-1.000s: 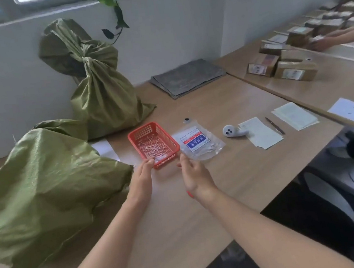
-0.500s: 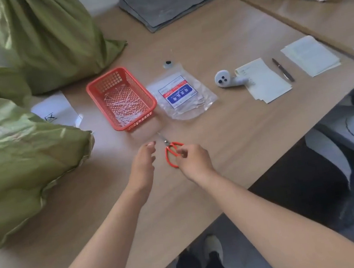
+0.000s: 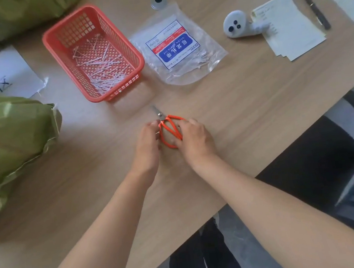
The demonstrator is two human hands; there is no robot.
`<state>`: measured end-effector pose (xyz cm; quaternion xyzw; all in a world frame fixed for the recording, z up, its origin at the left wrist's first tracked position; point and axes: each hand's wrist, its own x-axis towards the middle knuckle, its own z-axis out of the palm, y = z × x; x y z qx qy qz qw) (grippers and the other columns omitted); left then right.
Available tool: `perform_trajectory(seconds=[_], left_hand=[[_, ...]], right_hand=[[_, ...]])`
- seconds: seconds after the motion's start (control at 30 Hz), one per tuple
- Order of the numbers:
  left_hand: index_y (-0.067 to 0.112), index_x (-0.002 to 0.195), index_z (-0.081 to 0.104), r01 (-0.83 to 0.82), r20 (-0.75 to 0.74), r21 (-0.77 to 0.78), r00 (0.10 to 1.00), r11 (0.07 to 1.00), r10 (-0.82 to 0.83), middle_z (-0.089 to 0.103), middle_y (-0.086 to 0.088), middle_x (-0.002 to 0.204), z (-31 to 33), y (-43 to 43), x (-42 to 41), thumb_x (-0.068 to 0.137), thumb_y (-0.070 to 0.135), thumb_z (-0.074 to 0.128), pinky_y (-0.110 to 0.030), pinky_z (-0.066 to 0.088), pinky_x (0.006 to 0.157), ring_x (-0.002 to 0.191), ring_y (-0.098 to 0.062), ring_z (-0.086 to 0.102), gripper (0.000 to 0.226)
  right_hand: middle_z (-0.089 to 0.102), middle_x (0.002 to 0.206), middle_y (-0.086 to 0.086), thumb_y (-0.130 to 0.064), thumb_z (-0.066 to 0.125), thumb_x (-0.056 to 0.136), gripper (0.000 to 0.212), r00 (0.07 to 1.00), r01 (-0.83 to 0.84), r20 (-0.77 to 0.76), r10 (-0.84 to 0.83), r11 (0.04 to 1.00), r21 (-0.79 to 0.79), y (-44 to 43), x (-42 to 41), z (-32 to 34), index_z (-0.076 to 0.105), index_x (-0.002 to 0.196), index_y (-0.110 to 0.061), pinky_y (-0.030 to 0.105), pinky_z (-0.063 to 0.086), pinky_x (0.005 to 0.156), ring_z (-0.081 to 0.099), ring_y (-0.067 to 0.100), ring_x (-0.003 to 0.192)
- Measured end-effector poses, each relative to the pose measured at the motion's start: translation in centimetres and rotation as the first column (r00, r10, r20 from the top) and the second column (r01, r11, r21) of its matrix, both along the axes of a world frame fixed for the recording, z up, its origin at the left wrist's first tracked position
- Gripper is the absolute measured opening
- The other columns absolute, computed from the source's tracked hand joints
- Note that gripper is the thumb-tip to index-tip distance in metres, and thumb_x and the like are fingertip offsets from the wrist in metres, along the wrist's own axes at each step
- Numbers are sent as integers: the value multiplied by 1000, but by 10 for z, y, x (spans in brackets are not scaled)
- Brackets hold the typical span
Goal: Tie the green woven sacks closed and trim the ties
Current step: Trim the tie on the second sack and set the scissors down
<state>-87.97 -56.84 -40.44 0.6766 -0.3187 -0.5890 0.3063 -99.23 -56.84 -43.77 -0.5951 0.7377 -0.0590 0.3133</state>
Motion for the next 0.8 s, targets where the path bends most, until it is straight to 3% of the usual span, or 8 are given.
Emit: perform_trajectory(seconds=[0.13,0.23,0.3,0.43,0.53,0.6,0.7,0.8], left_hand=[[19,126,63,-40,-53,-21,998,999,39,61,1,115,-1,0,1,97,42,44,-35,50,93,108,-18,63,41],[20,129,63,-15,-62,-40,998,999,13,57,0,121,9,-1,2,92,45,44,-34,52,95,110,-23,63,49],[21,131,62,19,-63,-65,998,998,-24,57,0,124,19,1,0,85,47,41,-34,52,98,110,-20,63,57],[18,130,62,28,-68,-163,997,986,-39,61,3,123,46,5,1,100,38,42,-32,52,96,110,-22,63,40],[21,124,63,12,-75,-241,997,970,-31,64,4,121,75,8,5,94,42,42,-30,54,91,110,-16,65,42],[21,122,64,-23,-89,-300,996,954,-4,67,6,118,99,10,7,105,33,43,-30,54,89,107,-10,66,30],[19,120,65,-25,-106,-400,994,916,-19,74,8,109,136,11,11,108,23,38,-29,56,87,98,-3,70,29],[20,113,68,-41,-133,-505,991,862,-31,76,13,100,174,18,19,100,30,44,-26,56,81,91,-7,71,29]], right_hand=[[66,121,12,-28,60,103,27,999,-11,-48,12,1000,16,-4,6,-5,62,126,-13,38,46,94,63,32,116],[70,116,14,-40,49,106,37,999,49,-21,-49,999,23,-4,8,2,67,116,-9,39,48,91,64,34,114],[72,114,14,-38,56,101,34,998,65,12,-66,995,71,-3,5,9,68,114,-10,37,50,90,65,34,114],[72,111,10,-30,72,83,34,977,150,134,-167,980,129,-4,1,33,66,111,-12,33,51,86,66,33,111],[75,95,6,-24,72,79,12,945,186,269,-188,982,33,-5,2,67,63,86,-22,31,50,79,69,30,98],[76,87,2,-21,75,77,14,914,222,357,-191,974,-46,-5,3,94,62,78,-24,29,50,74,70,25,89],[76,84,-5,-22,78,81,10,864,268,475,-166,951,-154,-3,5,136,69,84,-21,22,46,65,69,15,80],[76,81,-4,-25,75,87,10,836,294,535,-121,923,-250,-3,10,175,73,86,-15,23,49,63,71,15,78]])
